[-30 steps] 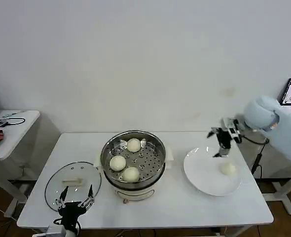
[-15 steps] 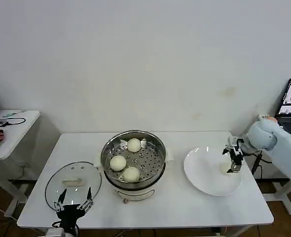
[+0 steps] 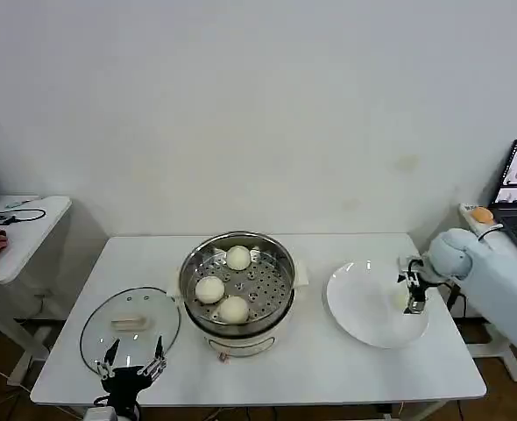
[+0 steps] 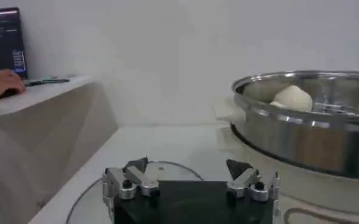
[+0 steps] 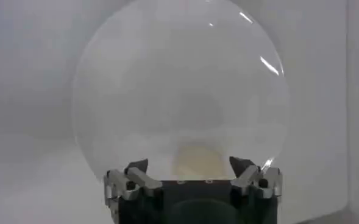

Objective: Take steamed baozi put them in steamer then cover it.

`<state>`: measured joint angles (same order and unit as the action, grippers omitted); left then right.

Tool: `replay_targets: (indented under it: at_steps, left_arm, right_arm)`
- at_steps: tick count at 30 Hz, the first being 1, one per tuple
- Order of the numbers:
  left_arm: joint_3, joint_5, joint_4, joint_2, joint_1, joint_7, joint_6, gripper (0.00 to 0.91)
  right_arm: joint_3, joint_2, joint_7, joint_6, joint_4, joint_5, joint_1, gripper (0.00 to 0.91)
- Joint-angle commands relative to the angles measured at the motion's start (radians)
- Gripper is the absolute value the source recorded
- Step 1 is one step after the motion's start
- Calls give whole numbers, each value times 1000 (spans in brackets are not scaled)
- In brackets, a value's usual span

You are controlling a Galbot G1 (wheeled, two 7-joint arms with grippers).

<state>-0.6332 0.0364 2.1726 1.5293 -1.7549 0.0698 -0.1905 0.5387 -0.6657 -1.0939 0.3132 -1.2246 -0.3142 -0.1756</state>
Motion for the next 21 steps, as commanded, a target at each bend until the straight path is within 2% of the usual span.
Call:
replay_targets:
  at_steps: [1,21]
  left_arm:
    - [6,-2,-19,3,2,0,3,907]
    - [3,-1,-41,3,18,-2,3,907]
  right_arm:
    - [-9,-47,25,-11,77,-68,-13,907]
    - [15,-88,17,-27,146,-105,0,907]
